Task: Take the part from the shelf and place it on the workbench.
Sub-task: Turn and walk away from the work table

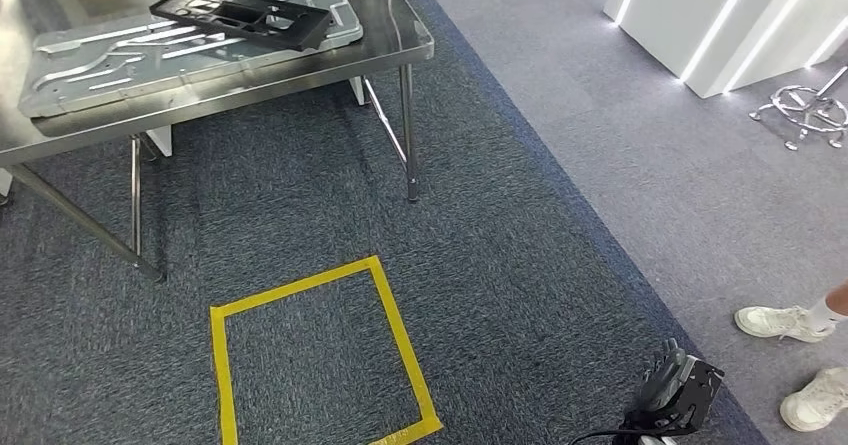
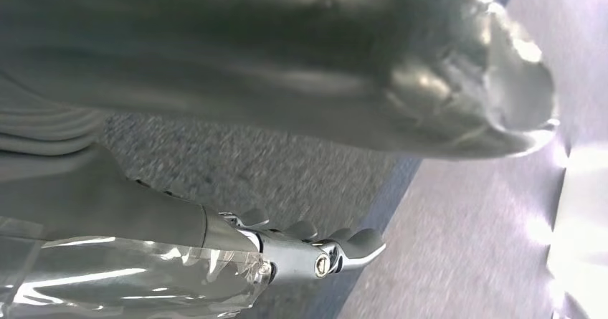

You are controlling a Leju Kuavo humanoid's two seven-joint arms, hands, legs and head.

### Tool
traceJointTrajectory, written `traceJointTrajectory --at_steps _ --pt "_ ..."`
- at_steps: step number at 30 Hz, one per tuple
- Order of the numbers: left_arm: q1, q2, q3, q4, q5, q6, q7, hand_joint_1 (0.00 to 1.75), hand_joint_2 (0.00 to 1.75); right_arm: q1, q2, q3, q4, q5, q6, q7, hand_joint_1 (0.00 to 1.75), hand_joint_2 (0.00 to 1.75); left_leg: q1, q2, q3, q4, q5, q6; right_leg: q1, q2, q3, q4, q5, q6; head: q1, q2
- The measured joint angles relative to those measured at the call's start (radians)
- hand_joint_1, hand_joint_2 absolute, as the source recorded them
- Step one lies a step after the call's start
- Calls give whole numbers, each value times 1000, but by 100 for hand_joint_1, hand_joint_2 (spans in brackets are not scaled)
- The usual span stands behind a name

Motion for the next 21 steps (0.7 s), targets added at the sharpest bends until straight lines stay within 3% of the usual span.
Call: traceJointTrajectory --at_steps 1,2,3,5,7,8,10,11,13,15,17,18,19,21 --pt "2 0 0 0 0 0 0 0 0 -1 -1 -2 10 2 -5 5 0 0 0 -8 -30 66 -26 0 2 11 -2 0 1 -2 0 0" --pt "4 0 0 0 -1 0 0 0 0 0 -2 -4 21 5 -14 13 0 0 0 -12 -49 105 -33 0 3 22 -3 1 2 -3 0 0" --pt "5 0 0 0 -2 0 0 0 0 1 -3 -7 34 8 -24 25 0 0 0 -14 -50 106 -19 2 4 34 -3 2 2 -4 0 0" --pt "6 0 0 0 -2 -1 0 0 0 5 -6 -13 63 23 -54 57 0 0 0 -31 -2 -1 51 9 5 57 -3 6 2 -3 0 0" --pt "6 1 0 0 -1 -2 1 0 0 9 -8 -15 97 52 -90 96 0 0 1 -71 52 -124 101 17 6 77 -8 14 1 2 1 0" --pt "6 1 0 0 0 -2 2 0 0 13 -9 -15 114 68 -106 120 0 0 1 -85 64 -154 108 20 6 85 -12 17 2 6 1 0" --pt "5 2 0 0 4 -6 7 0 0 27 -13 -15 151 98 -132 178 0 0 0 -81 69 -169 108 26 4 101 -18 15 7 19 1 0" --pt "5 3 0 0 7 -8 10 0 0 37 -14 -15 169 111 -142 209 0 0 1 -73 72 -174 112 33 3 100 -19 15 7 25 1 0" --pt "5 3 0 0 10 -13 16 0 0 54 -17 -13 204 133 -156 267 0 0 5 -53 76 -187 122 46 5 66 -35 48 -17 34 3 0" --pt "7 3 0 0 10 -19 22 0 0 65 -17 -9 229 148 -166 313 0 0 3 -29 77 -192 125 52 3 23 -87 158 -80 42 4 0" --pt "9 4 0 0 7 -25 27 0 0 80 -17 -6 250 159 -172 353 0 0 0 -4 76 -192 124 53 -5 10 -141 272 -123 50 4 0" --pt "10 5 0 0 5 -27 29 0 0 91 -17 -4 260 165 -174 373 0 0 0 7 76 -192 123 52 -9 7 -147 286 -119 53 3 0" --pt "9 5 0 0 3 -29 29 0 0 101 -17 -2 268 171 -176 391 0 0 0 17 77 -192 121 50 -13 2 -131 259 -98 56 4 0" --pt "8 5 0 0 0 -32 30 0 0 115 -17 2 280 182 -179 421 0 0 0 35 82 -190 115 42 -17 -27 -58 127 -40 58 4 0"
